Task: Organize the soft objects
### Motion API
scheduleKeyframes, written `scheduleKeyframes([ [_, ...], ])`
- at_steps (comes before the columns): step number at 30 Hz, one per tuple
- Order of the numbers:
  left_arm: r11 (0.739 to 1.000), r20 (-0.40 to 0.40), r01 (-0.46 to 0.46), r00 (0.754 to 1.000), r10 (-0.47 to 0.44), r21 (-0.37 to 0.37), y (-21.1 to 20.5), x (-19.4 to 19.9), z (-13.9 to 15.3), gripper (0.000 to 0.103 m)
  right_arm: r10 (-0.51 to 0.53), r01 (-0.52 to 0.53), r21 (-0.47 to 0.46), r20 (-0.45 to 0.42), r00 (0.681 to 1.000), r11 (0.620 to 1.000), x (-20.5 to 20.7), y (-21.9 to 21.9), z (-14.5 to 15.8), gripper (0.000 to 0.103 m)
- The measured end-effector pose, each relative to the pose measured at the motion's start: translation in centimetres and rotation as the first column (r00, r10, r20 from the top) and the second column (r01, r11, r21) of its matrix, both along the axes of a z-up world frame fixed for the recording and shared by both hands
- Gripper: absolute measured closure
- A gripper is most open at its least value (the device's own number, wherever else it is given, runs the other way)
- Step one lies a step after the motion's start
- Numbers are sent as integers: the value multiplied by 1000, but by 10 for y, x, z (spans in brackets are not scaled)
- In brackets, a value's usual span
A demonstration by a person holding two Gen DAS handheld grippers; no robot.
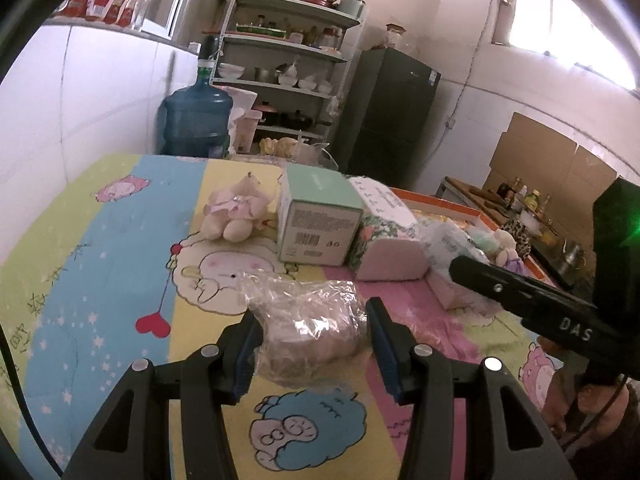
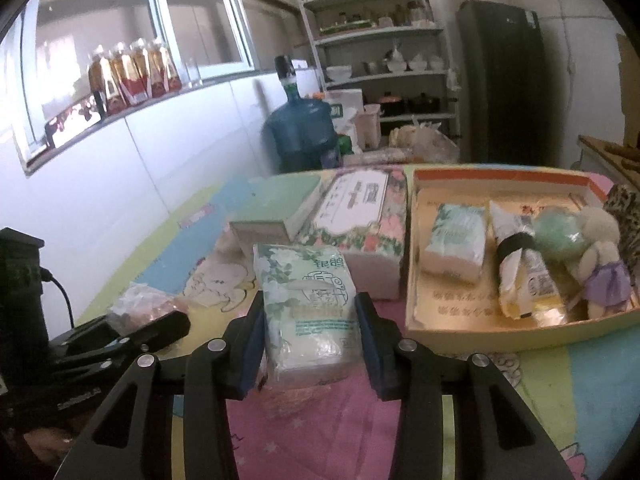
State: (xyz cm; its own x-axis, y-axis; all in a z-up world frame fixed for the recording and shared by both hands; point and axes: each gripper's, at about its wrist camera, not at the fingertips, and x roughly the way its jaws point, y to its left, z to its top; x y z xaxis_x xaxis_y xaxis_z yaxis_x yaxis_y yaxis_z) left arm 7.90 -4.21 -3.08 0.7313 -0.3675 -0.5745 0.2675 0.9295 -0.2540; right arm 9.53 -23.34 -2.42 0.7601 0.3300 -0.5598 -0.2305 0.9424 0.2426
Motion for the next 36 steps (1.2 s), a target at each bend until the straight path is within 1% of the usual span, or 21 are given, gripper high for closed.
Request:
scheduleKeyframes([
  [8,1000,19,16,1000,-16,22,-25,6,12,52,-29,29,14,33,999,999,-9,-23,9,59],
  [14,998,33,21,999,-23,61,-51,13,22,52,-64,63,22,49,997,998,-13,-45,12,59],
  [21,995,53,38,998,-43,88,-80,20,30,52,-115,113,34,71,991,993,-18,-74,16,59],
  [36,990,53,103,993,-108,92,-145,41,37,52,-205,200,57,106,973,978,-25,-145,21,59],
])
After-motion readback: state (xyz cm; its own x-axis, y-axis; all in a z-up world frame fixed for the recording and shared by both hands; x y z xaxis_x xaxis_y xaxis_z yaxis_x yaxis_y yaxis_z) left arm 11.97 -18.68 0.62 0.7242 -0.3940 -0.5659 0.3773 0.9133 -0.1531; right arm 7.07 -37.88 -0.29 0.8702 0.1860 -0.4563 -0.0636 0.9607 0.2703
